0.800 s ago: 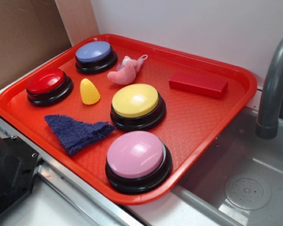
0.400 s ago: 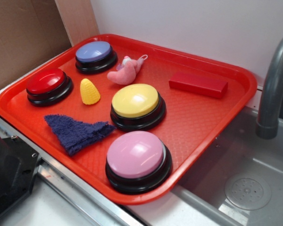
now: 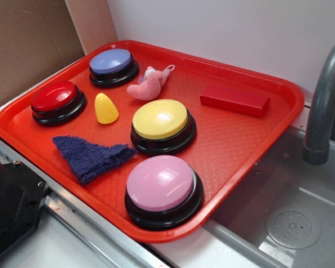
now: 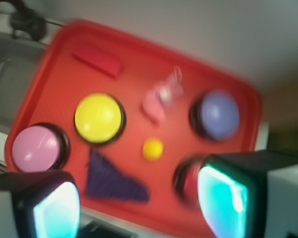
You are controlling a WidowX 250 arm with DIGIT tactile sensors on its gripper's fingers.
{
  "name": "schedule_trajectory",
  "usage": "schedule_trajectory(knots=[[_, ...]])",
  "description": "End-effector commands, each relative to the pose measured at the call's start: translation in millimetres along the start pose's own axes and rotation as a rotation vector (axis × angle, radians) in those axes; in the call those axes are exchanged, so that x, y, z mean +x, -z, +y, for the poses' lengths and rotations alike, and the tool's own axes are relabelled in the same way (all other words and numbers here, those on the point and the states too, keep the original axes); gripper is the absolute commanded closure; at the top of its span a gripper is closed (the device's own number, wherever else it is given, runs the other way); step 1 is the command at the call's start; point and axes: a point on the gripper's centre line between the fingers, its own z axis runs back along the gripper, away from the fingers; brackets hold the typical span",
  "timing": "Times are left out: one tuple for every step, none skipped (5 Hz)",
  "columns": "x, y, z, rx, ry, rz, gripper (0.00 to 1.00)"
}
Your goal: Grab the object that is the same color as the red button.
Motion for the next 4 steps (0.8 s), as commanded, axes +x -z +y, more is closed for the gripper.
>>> schedule_trajectory(knots=[[100,51,-19,-0.018,0.494,-0.021,0.0],[121,90,-43,-0.053,0.657,-0.012,0.0],[124,120,-65,-0.147,0.745,-0.012,0.0],[119,152,-69,-0.142,0.746,0.04,0.0]])
